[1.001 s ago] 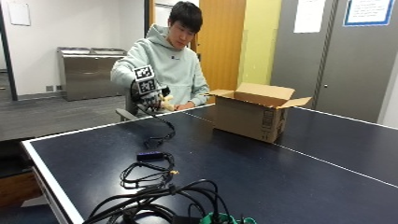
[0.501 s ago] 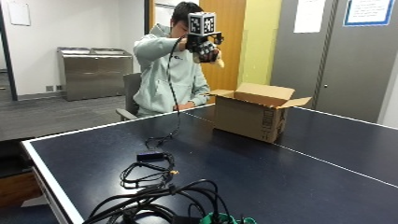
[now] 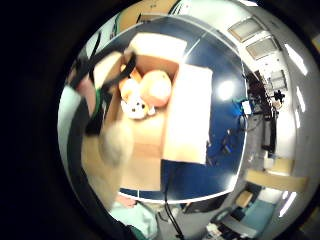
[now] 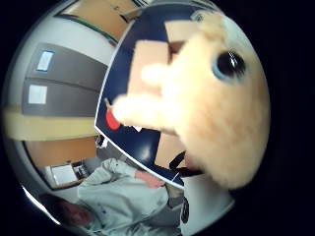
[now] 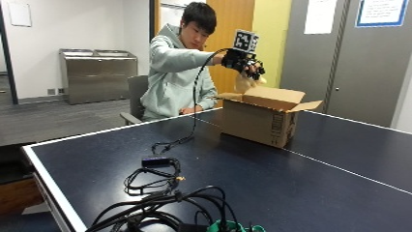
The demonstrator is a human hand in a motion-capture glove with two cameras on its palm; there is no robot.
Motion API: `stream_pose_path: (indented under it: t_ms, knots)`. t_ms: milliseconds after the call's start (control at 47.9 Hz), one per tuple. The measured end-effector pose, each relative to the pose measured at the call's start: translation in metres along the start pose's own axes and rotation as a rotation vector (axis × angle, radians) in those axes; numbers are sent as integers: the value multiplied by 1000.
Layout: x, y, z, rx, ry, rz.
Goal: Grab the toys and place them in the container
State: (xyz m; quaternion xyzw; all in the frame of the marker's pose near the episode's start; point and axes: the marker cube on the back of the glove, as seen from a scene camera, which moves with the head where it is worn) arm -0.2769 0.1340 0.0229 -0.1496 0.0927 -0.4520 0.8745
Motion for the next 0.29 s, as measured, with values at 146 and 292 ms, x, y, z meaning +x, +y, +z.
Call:
stream_pose_path:
  t_ms: [146, 292]
  knots:
    - [22, -3, 13, -62, 42, 35]
    - [32, 8, -1, 52, -25, 42]
